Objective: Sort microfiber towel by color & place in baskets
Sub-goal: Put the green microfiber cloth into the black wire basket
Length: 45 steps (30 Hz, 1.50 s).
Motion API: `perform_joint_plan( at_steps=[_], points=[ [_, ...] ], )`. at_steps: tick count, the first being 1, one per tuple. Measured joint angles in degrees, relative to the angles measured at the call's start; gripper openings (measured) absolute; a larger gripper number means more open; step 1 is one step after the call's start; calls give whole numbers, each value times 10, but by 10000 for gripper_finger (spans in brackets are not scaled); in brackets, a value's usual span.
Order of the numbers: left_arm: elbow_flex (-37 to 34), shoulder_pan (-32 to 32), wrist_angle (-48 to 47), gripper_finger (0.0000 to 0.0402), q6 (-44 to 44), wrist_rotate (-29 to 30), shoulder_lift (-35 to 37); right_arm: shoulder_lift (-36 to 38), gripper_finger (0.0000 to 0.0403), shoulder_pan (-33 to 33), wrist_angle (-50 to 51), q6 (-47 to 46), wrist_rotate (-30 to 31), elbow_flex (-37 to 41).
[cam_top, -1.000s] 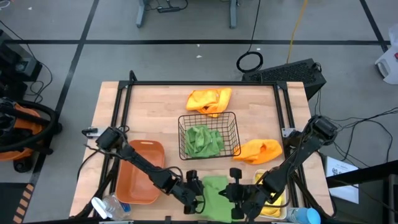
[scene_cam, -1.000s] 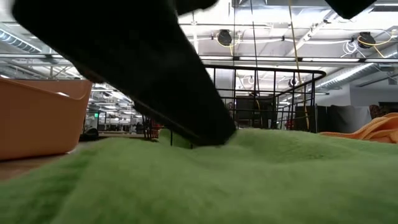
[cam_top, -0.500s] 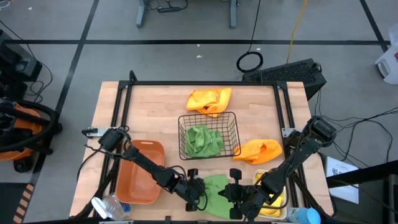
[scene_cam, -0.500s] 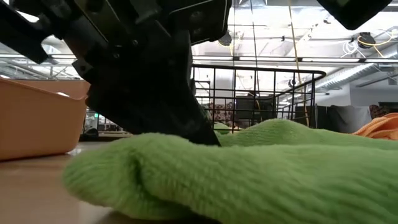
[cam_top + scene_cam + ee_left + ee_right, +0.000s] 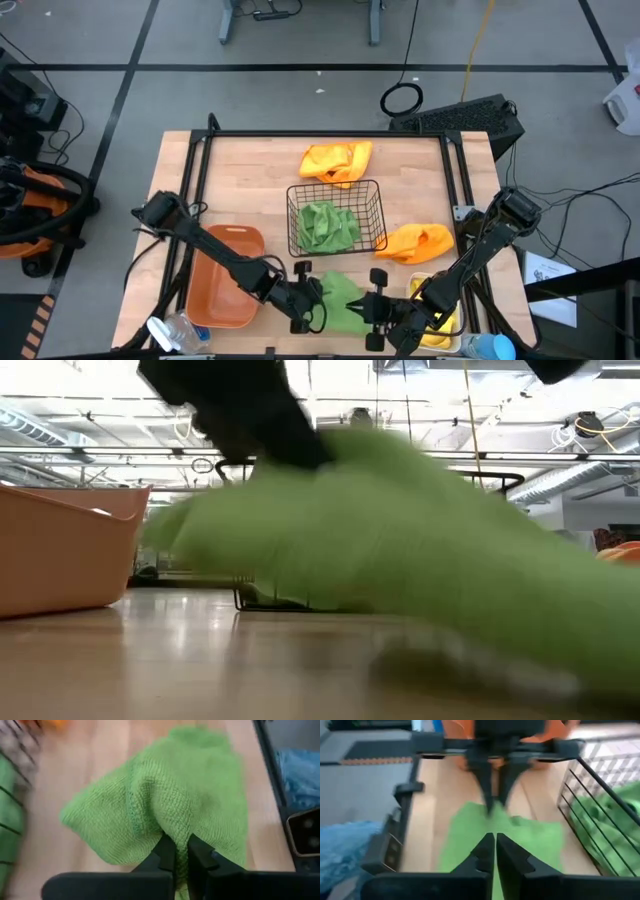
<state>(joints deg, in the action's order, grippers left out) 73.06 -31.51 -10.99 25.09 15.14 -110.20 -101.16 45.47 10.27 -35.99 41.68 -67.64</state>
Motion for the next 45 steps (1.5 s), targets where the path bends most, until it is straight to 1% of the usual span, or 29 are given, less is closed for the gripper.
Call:
perform_joint_plan(
  at_steps=[3, 7, 13, 19, 21, 24, 26, 29, 31, 33, 35, 37, 40, 42, 43, 44, 45],
  points=[
    [0, 0, -12, 15, -17, 24, 30, 0, 37, 0, -36, 36, -11, 0],
    [0, 3, -14, 14, -31, 47, 60, -1, 98, 0, -64, 85, -7, 0],
    [1, 8, -8, 13, -57, 61, 83, -40, 218, 0, -98, 178, 73, 0],
    [1, 8, -1, 20, -88, 62, 88, -70, 352, 3, -121, 209, 140, 0],
    [1, 8, 10, 21, -97, 62, 88, -72, 383, 4, -119, 209, 169, 0],
    [1, 8, 36, 22, -120, 63, 88, -73, 396, 3, -115, 214, 190, 0],
    [1, 8, 49, 23, -133, 63, 88, -73, 389, -1, -114, 218, 189, 0],
    [1, 8, 65, 23, -152, 57, 88, -73, 367, -14, -113, 221, 182, 0],
    [1, 8, 71, 23, -163, 45, 88, -73, 344, -23, -113, 222, 179, 0],
    [1, 7, 76, 24, -170, 39, 88, -73, 313, -32, -114, 221, 168, 0],
    [1, 7, 76, 24, -171, 38, 88, -73, 270, -38, -121, 221, 153, 0],
    [1, 7, 76, 24, -175, 38, 88, -73, 217, -42, -124, 221, 145, 0],
    [1, 7, 75, 24, -178, 46, 88, -73, 118, -43, -123, 220, 135, 0],
    [1, 7, 75, 25, -149, 68, 88, -69, 49, -42, -120, 220, 135, 0],
    [1, 7, 73, 28, -140, 74, 90, -65, 27, -41, -117, 220, 134, 0],
    [1, 7, 70, 32, -136, 79, 94, -61, 18, -39, -116, 220, 134, 0],
    [1, 7, 66, 41, -134, 83, 98, -56, 19, -38, -116, 219, 135, 0]
  ],
)
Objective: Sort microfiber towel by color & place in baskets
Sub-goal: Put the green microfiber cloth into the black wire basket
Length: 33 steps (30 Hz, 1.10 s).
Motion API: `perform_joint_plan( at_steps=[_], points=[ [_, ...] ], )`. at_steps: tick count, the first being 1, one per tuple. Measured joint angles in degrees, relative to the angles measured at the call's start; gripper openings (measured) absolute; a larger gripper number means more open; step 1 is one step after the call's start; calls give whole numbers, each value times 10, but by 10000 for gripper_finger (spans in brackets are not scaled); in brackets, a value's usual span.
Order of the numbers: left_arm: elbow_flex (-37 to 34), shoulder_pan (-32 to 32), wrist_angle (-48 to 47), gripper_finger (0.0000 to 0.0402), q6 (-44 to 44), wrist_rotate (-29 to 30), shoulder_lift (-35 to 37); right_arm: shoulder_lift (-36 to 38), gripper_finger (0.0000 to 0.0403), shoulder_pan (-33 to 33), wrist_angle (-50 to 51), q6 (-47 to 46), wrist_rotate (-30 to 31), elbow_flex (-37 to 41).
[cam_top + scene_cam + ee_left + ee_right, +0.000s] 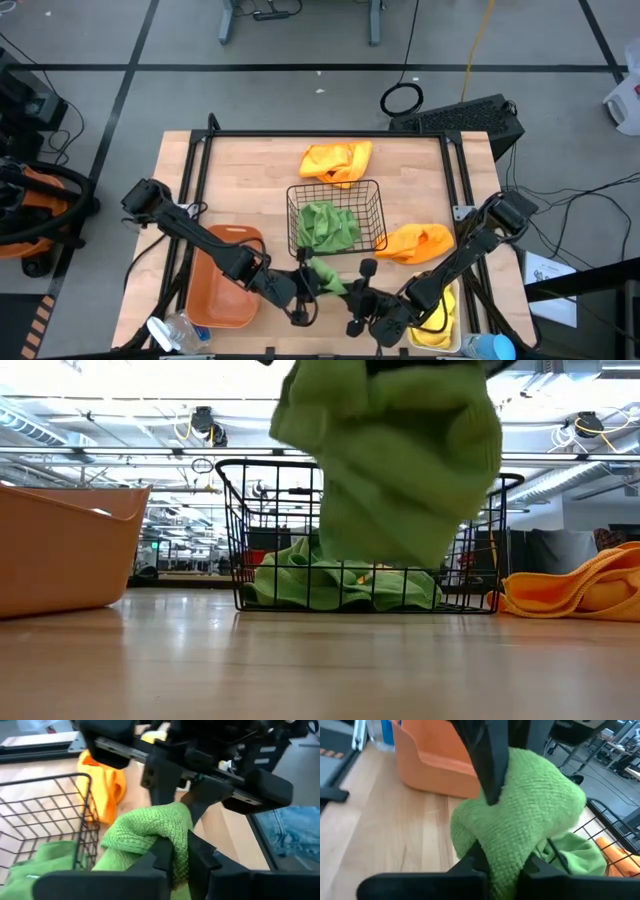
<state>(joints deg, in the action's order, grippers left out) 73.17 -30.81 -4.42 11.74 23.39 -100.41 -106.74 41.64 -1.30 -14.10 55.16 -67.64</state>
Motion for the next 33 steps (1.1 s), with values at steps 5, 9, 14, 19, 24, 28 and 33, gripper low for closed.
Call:
perform_joint_plan(
  at_steps=[5, 9, 14, 19, 24, 28, 33],
  points=[
    [0, -11, -25, 120, 13, 26, 23, 31, 22, 5, 1, 2, -1, 0],
    [0, -26, -43, 197, 9, 72, 59, 59, 7, 9, 14, 28, 1, 0],
    [0, -47, -121, 264, 19, 197, 112, 105, 10, 6, 29, 71, 0, 0],
    [0, -61, -197, 280, 49, 314, 155, 165, 10, -12, 34, 144, 2, 0],
    [0, -55, -266, 281, 44, 361, 181, 223, 10, -63, 64, 208, -51, 0],
    [0, -26, -277, 281, -3, 368, 199, 257, 10, -134, 109, 205, -118, 0],
    [0, 28, -291, 281, -36, 345, 209, 257, 11, -227, 161, 166, -223, 0]
  ],
)
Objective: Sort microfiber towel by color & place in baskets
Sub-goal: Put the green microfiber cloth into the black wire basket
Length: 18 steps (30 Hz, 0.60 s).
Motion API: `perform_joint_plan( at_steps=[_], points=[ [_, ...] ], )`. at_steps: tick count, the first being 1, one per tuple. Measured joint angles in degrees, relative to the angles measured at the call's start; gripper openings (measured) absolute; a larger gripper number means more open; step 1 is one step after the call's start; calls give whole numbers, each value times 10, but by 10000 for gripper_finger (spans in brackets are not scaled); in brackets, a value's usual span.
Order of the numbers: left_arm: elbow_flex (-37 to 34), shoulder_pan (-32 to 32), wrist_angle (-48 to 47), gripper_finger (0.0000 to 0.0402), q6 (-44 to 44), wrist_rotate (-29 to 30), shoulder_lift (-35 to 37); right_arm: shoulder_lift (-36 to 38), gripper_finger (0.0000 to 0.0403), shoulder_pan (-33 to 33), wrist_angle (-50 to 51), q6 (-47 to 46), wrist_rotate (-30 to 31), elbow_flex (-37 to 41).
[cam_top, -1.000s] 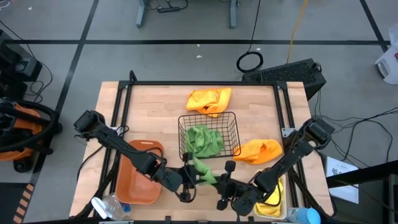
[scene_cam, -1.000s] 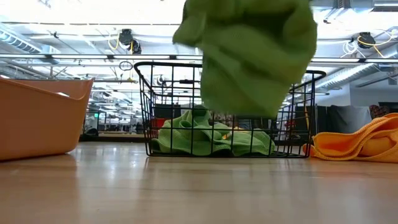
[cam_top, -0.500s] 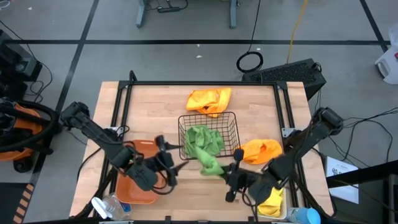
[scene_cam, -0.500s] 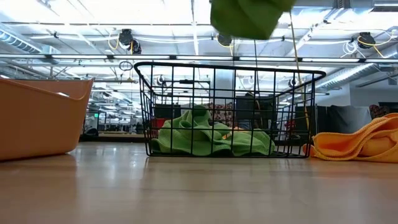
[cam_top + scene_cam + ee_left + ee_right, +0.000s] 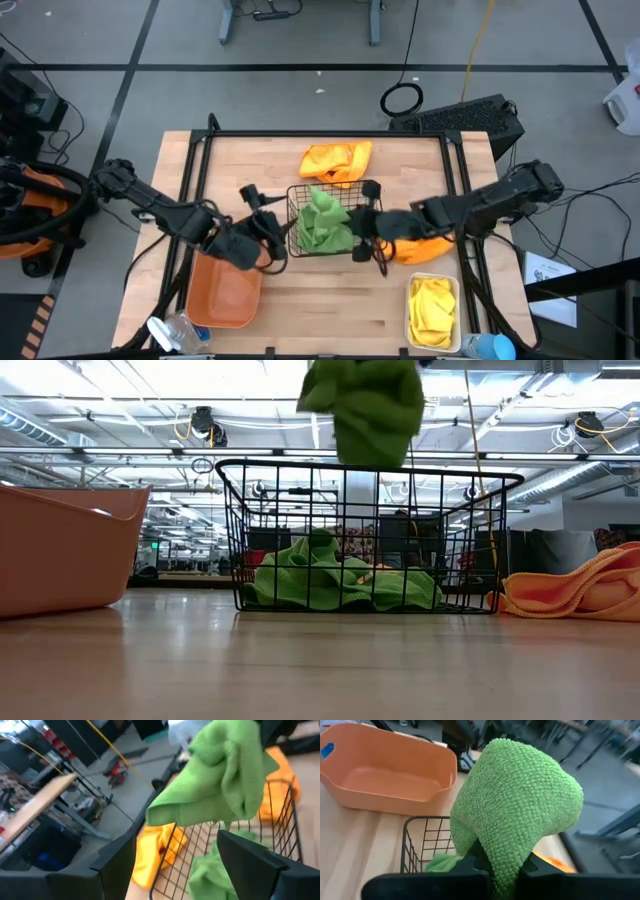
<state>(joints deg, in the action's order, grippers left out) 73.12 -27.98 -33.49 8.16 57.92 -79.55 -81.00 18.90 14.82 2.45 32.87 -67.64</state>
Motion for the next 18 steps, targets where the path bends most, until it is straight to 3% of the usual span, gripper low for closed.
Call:
perform_joint_plan(
  at_steps=[12, 18],
  points=[
    [-15, 122, -17, 281, -30, -144, 1, -86, 11, -144, 9, 42, -258, 0],
    [-15, 147, -18, 281, -29, -165, 2, -137, 11, -180, 10, 49, -288, 0]
  ],
)
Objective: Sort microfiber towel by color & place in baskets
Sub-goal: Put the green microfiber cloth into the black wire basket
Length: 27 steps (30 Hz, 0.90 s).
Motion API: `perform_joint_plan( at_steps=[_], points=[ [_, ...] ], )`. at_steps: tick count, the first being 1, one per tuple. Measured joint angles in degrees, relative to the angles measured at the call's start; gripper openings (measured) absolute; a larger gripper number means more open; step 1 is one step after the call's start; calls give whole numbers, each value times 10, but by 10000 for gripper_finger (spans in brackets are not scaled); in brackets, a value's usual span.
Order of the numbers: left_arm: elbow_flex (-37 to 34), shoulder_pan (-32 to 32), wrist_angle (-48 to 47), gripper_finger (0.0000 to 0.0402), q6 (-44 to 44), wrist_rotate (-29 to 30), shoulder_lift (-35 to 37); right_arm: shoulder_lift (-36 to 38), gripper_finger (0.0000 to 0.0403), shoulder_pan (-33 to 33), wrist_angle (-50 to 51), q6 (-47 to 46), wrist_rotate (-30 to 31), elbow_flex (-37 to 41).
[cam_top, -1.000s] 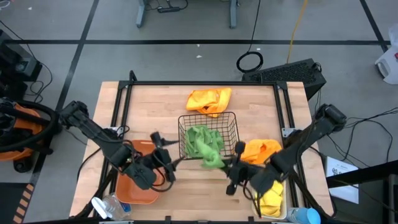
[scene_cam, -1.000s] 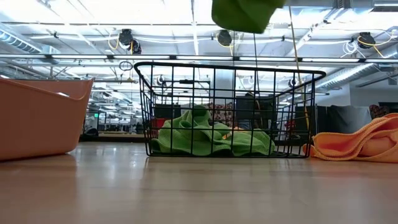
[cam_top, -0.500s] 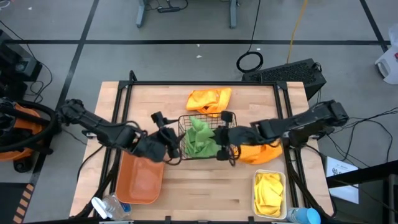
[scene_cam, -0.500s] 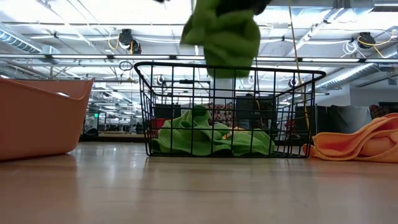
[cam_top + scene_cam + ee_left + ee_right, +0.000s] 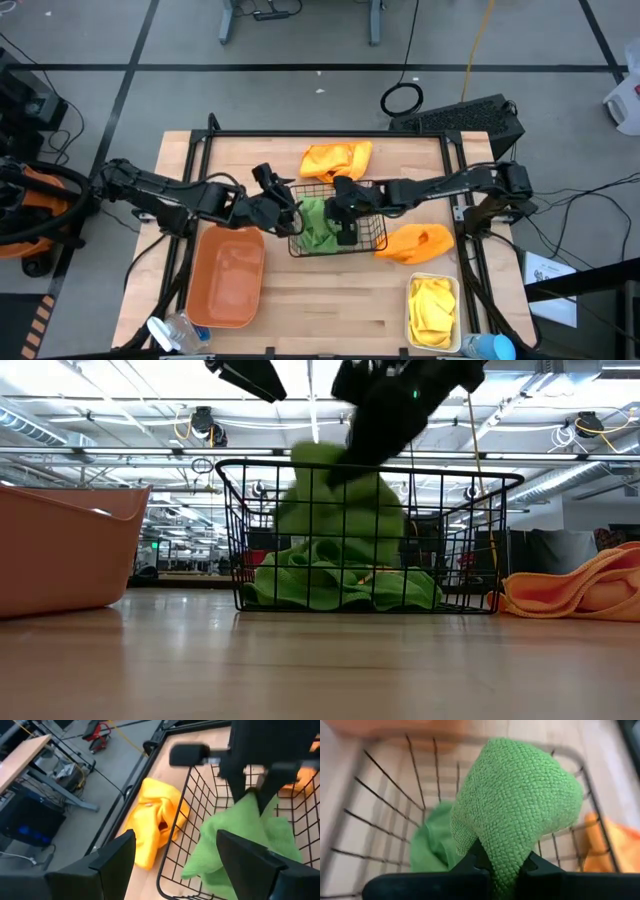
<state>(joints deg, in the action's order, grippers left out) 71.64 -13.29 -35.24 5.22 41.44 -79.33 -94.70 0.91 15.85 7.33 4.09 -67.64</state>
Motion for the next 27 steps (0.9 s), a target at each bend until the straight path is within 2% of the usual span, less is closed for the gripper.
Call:
perform_joint_plan(
  at_steps=[10, 17, 20, 27],
  points=[
    [0, 12, 0, 281, 8, -23, 0, -25, 11, -9, 70, -20, 0, 0],
    [-18, 12, 2, 281, 24, -25, 0, -39, 11, -16, 68, -20, -6, 0],
    [-32, 12, 4, 281, 34, -39, 0, -56, 11, -23, 58, -20, -31, 0],
    [-51, 12, 4, 281, 50, -71, 0, -103, 11, -29, 49, -24, -39, 0]
  ],
)
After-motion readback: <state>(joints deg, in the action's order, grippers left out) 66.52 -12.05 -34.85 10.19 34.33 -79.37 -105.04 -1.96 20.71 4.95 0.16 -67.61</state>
